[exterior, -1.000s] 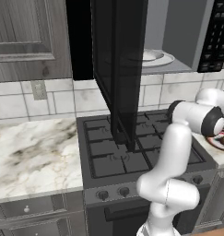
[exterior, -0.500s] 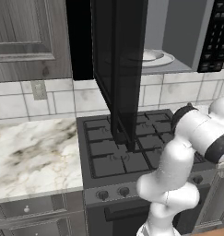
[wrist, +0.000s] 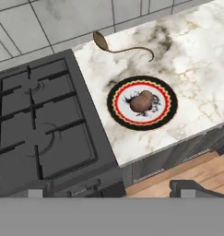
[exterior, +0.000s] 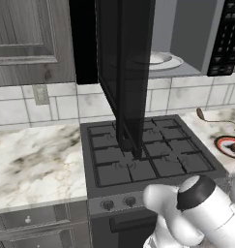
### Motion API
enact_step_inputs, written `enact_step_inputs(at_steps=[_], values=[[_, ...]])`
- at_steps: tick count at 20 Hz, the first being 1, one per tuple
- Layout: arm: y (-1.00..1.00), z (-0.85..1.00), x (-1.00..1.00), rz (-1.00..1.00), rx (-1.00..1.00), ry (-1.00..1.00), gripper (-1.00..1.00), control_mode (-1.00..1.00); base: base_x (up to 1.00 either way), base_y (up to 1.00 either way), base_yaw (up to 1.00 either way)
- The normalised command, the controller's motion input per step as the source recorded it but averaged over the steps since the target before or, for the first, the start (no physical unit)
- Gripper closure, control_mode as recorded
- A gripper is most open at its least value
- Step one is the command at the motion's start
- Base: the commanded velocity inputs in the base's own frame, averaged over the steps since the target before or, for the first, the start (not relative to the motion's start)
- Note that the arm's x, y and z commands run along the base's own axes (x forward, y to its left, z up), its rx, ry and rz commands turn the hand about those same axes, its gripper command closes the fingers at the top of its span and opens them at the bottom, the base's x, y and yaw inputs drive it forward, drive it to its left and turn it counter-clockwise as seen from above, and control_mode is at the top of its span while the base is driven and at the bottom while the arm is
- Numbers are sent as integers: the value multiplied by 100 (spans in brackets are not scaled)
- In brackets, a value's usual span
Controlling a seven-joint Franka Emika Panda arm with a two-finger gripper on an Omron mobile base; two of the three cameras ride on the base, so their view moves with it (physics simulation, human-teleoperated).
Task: Pick the potato from the microwave and place it on plate located on the counter.
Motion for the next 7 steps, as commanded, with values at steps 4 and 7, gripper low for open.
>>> enact_step_inputs(at_steps=[4,7], values=[[100,81,-52,2,-8,2,-100,-100,0,0,0],[100,78,-41,3,-7,2,-100,-100,0,0,0]])
